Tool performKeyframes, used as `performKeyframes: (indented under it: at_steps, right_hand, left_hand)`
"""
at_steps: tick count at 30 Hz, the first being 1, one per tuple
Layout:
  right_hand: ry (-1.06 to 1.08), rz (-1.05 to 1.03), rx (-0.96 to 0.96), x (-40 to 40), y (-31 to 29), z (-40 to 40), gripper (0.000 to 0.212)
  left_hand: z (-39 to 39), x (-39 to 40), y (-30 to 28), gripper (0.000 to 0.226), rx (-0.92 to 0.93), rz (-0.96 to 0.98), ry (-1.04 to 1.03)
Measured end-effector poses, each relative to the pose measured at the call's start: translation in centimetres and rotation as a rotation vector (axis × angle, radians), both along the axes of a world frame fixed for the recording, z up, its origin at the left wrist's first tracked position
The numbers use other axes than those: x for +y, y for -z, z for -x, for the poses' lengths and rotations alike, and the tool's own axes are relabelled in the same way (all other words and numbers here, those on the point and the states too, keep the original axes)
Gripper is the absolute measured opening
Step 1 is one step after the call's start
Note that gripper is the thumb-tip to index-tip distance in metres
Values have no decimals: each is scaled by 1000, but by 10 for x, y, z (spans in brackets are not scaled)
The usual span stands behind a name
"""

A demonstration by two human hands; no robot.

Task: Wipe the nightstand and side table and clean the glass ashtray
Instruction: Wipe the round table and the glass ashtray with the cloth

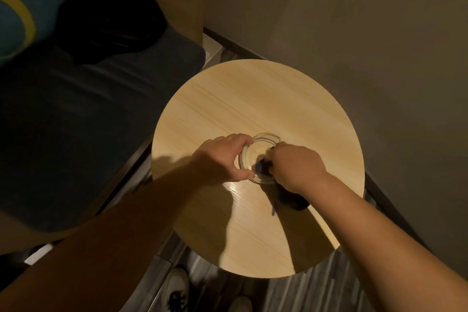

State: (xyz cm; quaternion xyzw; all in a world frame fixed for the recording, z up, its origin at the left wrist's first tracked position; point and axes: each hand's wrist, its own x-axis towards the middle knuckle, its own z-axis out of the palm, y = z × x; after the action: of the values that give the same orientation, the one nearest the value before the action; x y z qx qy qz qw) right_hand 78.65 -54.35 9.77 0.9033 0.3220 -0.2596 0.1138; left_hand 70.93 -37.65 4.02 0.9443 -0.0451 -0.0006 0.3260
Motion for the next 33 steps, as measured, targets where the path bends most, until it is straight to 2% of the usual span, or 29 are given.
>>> performKeyframes:
  at_steps: [3, 5, 7, 11, 14, 18, 23, 27, 33]
  right_hand:
    - [-25, -110, 162, 8, 2, 1, 12]
    - [42, -253, 94, 16, 6, -1, 9]
    - [92, -305, -49, 19, 11, -2, 14]
    - [121, -105, -209, 9, 12, -2, 15]
    - [17, -50, -72, 0, 10, 3, 16]
    - [-42, -229, 99, 6, 10, 8, 15]
    - [77, -414, -100, 14, 22, 5, 20]
    - [143, -341, -278, 18, 29, 6, 19]
    - [163, -111, -284, 19, 17, -4, 9]
  left_hand:
    - [3, 2, -3, 61, -78, -7, 55]
    - [4, 2, -6, 59, -145, -31, 90]
    - [5, 0, -8, 55, -193, -44, 64]
    - [7, -4, -10, 57, -175, -14, 21]
    - [5, -3, -11, 63, -61, 14, -5]
    - [3, 1, -10, 61, -25, 53, 34]
    - [5, 0, -14, 54, -72, 23, 47]
    - [4, -5, -11, 61, -33, 17, -60]
    - [9, -10, -9, 60, -88, -19, -97]
